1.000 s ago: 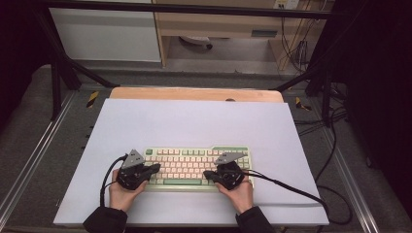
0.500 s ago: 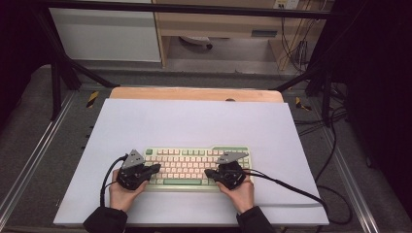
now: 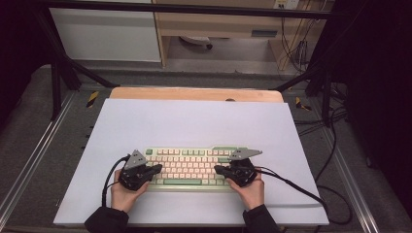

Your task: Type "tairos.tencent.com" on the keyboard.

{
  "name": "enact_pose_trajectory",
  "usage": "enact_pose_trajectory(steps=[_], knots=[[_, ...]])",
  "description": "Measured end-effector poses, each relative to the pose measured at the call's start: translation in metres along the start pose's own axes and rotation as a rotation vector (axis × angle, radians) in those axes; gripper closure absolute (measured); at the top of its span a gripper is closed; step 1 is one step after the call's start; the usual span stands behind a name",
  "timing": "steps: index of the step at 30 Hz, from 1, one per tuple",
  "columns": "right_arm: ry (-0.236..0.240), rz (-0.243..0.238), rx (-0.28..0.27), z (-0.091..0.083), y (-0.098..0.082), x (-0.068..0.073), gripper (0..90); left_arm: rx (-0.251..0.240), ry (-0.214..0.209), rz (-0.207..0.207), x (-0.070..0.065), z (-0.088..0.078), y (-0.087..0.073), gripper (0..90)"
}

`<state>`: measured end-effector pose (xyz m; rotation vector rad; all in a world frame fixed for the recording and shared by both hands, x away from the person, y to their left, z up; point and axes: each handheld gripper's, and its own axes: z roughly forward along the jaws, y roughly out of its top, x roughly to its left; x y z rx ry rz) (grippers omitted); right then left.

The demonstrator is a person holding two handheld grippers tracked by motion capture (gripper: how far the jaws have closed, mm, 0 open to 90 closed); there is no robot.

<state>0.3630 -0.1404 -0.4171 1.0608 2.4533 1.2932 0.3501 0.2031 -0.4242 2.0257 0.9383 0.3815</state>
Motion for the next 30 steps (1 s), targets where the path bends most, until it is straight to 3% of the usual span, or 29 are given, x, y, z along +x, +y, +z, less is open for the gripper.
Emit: enact_pose_trajectory(steps=[14,30], knots=[[-0.011,0.017,0.009,-0.007,-0.007,-0.008,90.0,-0.007,-0.012,0.012,-0.009,0.007,0.012,90.0],[-0.014,0.015,0.017,-0.008,-0.008,-0.008,90.0,-0.021,-0.023,0.013,-0.019,0.019,0.034,90.0]])
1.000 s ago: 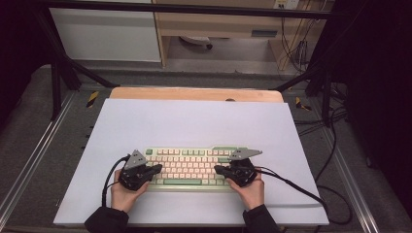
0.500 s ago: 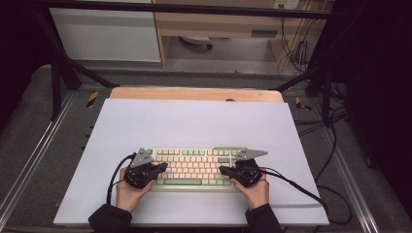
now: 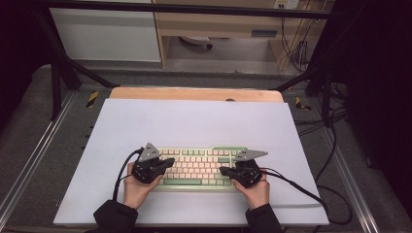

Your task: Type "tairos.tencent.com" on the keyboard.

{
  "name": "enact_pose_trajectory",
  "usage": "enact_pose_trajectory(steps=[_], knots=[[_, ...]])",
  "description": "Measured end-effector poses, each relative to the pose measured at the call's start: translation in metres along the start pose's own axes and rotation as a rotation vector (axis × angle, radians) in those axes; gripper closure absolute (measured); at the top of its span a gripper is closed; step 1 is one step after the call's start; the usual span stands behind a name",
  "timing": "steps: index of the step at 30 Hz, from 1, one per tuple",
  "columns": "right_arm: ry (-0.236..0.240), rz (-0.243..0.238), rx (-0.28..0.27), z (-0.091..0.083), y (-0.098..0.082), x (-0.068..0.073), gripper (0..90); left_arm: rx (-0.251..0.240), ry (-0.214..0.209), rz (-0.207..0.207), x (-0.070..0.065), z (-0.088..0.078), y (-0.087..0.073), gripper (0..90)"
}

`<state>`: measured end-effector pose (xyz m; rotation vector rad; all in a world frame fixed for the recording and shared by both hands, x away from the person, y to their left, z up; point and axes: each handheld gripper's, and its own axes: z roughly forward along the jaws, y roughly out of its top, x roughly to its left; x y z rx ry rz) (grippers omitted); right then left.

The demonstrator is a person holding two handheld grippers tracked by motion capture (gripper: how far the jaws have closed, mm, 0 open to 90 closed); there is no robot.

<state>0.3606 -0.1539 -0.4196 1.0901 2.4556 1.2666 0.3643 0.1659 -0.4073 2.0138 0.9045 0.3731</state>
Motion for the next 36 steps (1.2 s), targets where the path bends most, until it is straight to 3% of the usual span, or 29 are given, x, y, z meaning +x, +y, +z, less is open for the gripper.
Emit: enact_pose_trajectory(steps=[12,22,36], knots=[[0.002,0.001,0.001,0.000,0.000,0.001,90.0,0.008,0.004,0.003,-0.006,0.017,0.009,90.0],[0.002,-0.005,0.003,0.000,-0.001,0.000,90.0,0.035,0.007,0.005,-0.007,0.029,0.005,90.0],[0.001,-0.007,0.002,-0.001,0.000,0.000,90.0,0.057,0.017,0.001,-0.004,0.034,-0.001,90.0]])
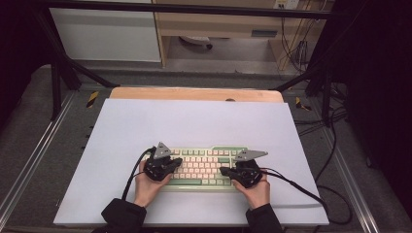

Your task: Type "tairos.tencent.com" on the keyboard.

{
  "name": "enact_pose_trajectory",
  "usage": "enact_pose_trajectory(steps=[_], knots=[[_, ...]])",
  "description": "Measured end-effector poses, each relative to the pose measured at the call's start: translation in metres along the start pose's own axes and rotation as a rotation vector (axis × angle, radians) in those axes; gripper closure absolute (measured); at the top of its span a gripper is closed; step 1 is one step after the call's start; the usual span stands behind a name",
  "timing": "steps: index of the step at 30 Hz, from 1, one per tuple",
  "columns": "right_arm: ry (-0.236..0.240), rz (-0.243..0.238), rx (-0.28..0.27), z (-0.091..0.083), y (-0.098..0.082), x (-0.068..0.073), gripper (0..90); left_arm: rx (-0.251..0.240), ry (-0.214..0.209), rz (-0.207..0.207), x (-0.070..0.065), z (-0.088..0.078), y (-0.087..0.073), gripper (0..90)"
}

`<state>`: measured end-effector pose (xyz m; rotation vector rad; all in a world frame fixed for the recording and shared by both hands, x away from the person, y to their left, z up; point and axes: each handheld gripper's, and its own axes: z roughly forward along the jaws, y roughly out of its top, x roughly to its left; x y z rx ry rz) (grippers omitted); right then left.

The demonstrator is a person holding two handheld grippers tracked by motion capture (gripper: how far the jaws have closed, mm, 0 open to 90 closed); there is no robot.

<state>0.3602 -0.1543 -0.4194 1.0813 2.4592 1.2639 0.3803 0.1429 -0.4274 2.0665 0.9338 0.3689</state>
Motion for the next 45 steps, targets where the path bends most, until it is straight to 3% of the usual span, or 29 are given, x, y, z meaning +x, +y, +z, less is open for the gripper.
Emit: enact_pose_trajectory(steps=[26,34,45], knots=[[0.000,0.001,0.001,0.000,0.000,0.000,90.0,0.009,0.006,0.015,-0.001,0.003,-0.005,90.0],[0.000,-0.003,0.000,-0.001,0.000,0.000,90.0,-0.004,-0.008,0.025,0.000,-0.009,-0.004,90.0],[-0.001,-0.002,0.001,-0.001,0.000,0.000,90.0,-0.013,0.005,0.014,0.010,-0.026,-0.009,90.0]])
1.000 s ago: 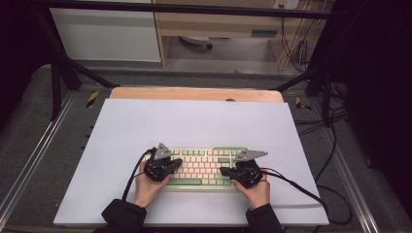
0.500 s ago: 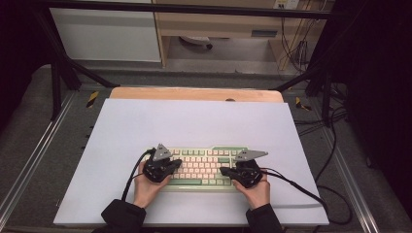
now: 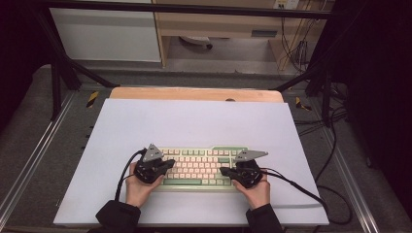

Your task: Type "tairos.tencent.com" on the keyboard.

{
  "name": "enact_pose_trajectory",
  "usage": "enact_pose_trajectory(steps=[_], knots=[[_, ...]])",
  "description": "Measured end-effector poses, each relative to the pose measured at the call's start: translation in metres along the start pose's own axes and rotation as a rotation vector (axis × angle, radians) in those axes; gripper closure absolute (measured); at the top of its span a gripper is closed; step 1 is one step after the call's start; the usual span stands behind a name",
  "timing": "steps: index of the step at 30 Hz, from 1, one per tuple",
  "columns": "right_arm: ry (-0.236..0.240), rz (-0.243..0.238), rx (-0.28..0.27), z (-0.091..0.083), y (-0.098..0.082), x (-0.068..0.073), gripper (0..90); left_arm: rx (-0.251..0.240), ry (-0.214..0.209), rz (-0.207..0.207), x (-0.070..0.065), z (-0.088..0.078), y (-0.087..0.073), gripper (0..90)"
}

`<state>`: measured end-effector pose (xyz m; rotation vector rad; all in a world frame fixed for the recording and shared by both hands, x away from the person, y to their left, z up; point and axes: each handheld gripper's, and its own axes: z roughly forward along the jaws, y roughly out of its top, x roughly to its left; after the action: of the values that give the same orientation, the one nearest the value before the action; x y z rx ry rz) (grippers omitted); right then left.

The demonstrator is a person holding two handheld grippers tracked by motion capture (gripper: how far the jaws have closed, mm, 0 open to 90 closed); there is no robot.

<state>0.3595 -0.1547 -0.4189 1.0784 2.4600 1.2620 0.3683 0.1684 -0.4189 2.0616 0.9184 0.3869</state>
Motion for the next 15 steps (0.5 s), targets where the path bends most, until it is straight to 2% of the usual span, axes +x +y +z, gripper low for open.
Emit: enact_pose_trajectory(steps=[6,15], knots=[[0.001,0.001,-0.001,0.000,0.000,0.000,90.0,-0.001,0.010,-0.017,0.006,-0.005,-0.004,90.0],[0.002,-0.004,0.000,0.001,0.000,-0.001,90.0,0.008,0.031,-0.033,0.012,0.000,-0.007,90.0]])
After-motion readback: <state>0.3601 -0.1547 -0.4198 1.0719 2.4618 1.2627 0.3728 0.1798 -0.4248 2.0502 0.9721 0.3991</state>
